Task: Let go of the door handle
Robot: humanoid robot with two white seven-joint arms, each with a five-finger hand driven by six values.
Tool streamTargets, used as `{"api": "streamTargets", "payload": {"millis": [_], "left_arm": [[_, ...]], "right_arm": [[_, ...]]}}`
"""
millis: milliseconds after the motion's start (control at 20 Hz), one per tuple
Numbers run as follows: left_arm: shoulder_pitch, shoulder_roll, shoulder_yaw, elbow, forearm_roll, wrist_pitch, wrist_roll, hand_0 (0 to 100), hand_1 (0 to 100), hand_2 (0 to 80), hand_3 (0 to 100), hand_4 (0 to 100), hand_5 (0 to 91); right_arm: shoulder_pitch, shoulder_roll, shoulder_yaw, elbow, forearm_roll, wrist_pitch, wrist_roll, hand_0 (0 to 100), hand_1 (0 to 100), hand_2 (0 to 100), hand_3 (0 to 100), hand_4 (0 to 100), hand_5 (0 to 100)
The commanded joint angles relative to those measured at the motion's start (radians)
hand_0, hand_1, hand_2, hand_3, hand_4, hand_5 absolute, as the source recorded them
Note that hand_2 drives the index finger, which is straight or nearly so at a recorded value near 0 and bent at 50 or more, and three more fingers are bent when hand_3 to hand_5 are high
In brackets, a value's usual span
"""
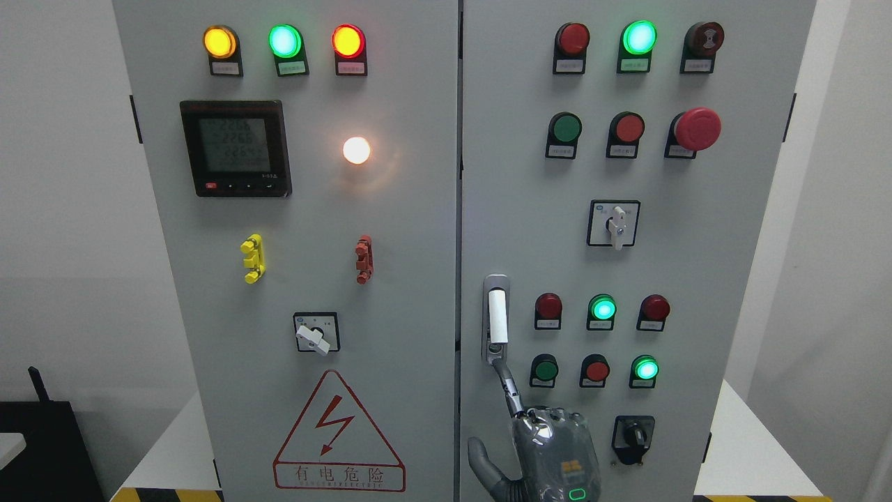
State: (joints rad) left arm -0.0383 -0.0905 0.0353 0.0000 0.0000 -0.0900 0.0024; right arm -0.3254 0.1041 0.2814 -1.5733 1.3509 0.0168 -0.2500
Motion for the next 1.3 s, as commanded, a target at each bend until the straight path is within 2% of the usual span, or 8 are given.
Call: {"api": "streamTargets", "payload": {"millis": [0,150,750,900,950,1000,1200,1250], "left_arm": [[0.0,0.0,0.0,-0.009,-0.028,0.0,0.001,12,39,0.0,0,0,0.0],[0.0,0.0,0.0,-0.009,-0.028,0.0,0.001,12,39,0.0,0,0,0.0],[0.0,0.0,0.0,-0.009,-0.028,0.0,0.001,12,39,0.0,0,0,0.0],[0.0,0.0,0.0,-0.009,-0.028,0.0,0.001,12,39,0.0,0,0,0.0],[0.0,0.0,0.0,-0.009,-0.028,0.0,0.001,12,39,0.0,0,0,0.0],[-0.002,0.0,0.0,-0.009,-0.028,0.0,0.001,12,39,0.0,0,0,0.0],[0.0,0.0,0.0,-0.009,-0.028,0.0,0.001,12,39,0.0,0,0,0.0],[0.0,0.0,0.0,-0.009,-0.028,0.0,0.001,12,39,0.0,0,0,0.0]], "right_arm": [[-0.004,-0.001,-0.002,-0.011,-0.001,-0.005,-0.021,36,42,12,100,100,100],[-0.006,-0.001,-0.001,-0.011,-0.002,-0.008,-0.055,36,42,12,100,100,100],[-0.001,-0.001,0.001,-0.02,-0.002,-0.011,-0.064,37,41,14,100,100,100],[0.002,-0.001,0.001,-0.02,-0.006,-0.018,-0.09,38,42,22,100,100,100],[0.003,-0.003,0.001,-0.02,-0.009,-0.032,-0.098,39,42,32,100,100,100],[0.006,-0.003,-0.002,-0.02,-0.01,-0.046,-0.101,41,42,38,100,100,100],[0.011,-0.003,-0.008,-0.028,-0.022,-0.067,-0.104,52,40,52,100,97,100],[0.011,-0.003,-0.008,-0.03,-0.042,-0.066,-0.104,56,38,61,100,97,100]]}}
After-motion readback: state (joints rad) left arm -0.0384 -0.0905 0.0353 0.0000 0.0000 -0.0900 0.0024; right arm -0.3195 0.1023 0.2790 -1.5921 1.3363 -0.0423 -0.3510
